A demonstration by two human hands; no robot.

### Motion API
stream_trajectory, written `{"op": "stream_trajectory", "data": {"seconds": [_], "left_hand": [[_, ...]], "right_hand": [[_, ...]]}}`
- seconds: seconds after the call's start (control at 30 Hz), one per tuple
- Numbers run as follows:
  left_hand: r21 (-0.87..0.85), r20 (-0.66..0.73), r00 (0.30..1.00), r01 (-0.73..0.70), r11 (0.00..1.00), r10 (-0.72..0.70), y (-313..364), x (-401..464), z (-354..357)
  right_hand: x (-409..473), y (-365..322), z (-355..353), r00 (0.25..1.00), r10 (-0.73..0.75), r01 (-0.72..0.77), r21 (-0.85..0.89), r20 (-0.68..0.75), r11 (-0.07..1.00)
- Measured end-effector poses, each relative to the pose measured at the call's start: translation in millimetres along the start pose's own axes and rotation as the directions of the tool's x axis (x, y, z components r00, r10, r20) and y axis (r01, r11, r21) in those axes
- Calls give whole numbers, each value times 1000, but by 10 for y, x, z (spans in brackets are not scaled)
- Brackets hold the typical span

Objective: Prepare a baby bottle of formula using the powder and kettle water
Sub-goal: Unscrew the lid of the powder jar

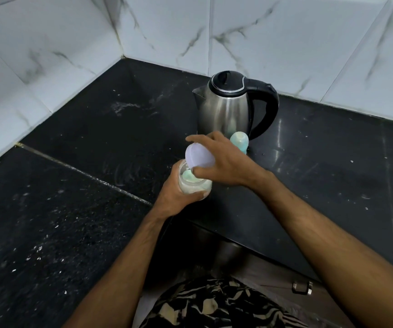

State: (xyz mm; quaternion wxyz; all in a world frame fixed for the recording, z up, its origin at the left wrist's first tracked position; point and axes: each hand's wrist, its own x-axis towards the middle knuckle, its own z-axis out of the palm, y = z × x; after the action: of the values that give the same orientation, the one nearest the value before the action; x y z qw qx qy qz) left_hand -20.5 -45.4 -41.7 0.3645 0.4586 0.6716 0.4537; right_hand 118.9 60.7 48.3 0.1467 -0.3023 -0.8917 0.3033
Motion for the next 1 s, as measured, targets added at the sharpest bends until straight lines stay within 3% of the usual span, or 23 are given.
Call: {"op": "stream_trajectory", "data": {"seconds": [0.2, 0.33, 0.6, 1.0], "left_hand": [[-4, -3, 998, -63, 998, 63, -59, 37, 17], [6, -6, 998, -64, 998, 64, -81, 42, 19], [9, 4, 998, -59, 998, 59, -99, 52, 12], [42, 4, 998, -55, 998, 55, -95, 49, 15]], "right_hand": [[-447, 182, -119, 978, 26, 32, 271, -208, 962], [-838, 468, 102, 967, 154, -71, 369, -201, 927], [-1323, 756, 582, 952, 250, -174, 359, -179, 917], [-1372, 852, 803, 966, 224, -203, 158, -128, 966]]}}
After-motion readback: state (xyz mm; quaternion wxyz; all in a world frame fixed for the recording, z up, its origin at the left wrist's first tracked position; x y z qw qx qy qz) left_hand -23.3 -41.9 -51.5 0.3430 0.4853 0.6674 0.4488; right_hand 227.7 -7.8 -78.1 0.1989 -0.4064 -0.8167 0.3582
